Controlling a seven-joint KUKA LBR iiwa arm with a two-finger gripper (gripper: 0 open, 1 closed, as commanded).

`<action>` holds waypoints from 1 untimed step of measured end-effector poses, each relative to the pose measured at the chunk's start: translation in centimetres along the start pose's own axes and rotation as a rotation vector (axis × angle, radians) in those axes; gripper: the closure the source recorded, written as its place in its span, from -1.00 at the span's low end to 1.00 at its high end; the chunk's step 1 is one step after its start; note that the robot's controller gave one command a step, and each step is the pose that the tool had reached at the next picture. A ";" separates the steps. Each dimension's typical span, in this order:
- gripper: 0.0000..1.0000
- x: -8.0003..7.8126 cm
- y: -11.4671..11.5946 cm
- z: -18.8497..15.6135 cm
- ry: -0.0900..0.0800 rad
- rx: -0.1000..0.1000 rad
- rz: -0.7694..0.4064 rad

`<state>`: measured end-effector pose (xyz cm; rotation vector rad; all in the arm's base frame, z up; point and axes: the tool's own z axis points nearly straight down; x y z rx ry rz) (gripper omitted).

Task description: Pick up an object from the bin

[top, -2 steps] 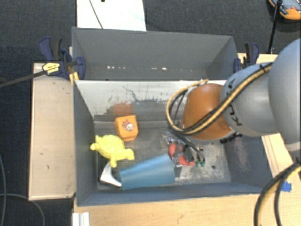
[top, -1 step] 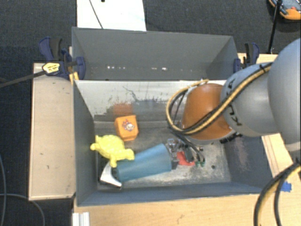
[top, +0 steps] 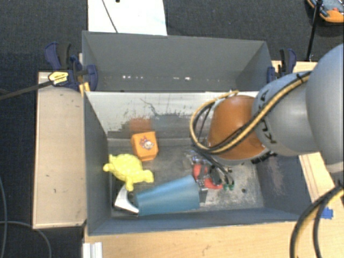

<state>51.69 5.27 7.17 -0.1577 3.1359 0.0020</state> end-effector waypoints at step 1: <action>1.00 0.0 0.0 0.0 0.000 0.000 0.001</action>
Offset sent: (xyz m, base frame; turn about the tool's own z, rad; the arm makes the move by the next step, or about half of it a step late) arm 0.0000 0.0000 0.0000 0.0000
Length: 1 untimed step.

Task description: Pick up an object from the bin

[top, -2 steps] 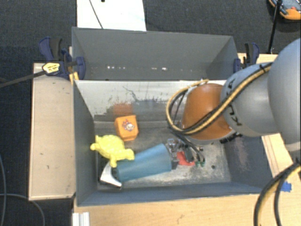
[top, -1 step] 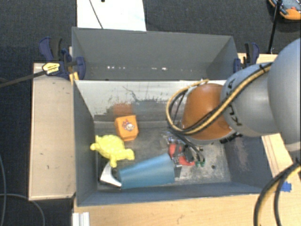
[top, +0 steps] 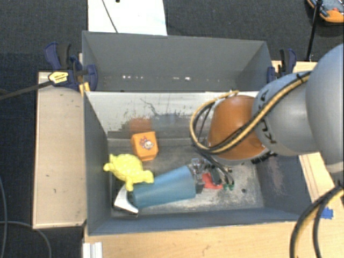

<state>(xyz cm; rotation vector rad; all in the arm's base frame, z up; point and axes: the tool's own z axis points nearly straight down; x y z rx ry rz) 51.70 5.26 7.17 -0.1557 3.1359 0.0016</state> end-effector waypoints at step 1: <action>-1.00 0.0 0.0 0.0 0.000 0.000 0.001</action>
Offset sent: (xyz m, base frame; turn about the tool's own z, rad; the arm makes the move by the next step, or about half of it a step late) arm 0.0000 0.0000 0.0000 0.0000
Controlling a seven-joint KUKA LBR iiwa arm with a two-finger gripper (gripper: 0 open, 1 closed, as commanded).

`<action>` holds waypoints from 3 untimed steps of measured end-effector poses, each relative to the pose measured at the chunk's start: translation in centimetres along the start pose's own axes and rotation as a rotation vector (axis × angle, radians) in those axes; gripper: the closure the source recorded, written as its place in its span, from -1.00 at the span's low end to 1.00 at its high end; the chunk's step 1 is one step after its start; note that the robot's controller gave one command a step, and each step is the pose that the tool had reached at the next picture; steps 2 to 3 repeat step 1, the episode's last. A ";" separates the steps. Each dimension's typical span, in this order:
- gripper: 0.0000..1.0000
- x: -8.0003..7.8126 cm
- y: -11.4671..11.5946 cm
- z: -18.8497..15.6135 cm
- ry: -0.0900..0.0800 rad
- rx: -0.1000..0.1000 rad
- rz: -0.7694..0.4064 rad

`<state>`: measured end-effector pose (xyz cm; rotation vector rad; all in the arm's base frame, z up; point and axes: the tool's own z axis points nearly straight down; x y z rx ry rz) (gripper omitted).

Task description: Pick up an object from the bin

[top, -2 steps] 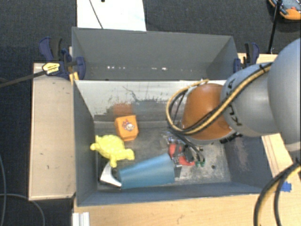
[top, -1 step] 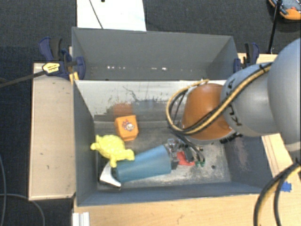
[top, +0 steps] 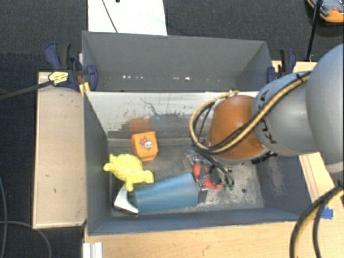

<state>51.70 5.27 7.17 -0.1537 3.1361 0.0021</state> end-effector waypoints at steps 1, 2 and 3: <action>-1.00 0.0 0.0 0.0 0.000 0.000 0.000; -1.00 0.0 0.0 0.0 0.000 0.000 0.000; -1.00 0.0 0.0 0.0 0.000 0.000 0.000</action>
Offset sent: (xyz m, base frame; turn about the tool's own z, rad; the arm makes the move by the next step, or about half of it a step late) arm -0.0065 -0.0037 -0.0017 -0.1493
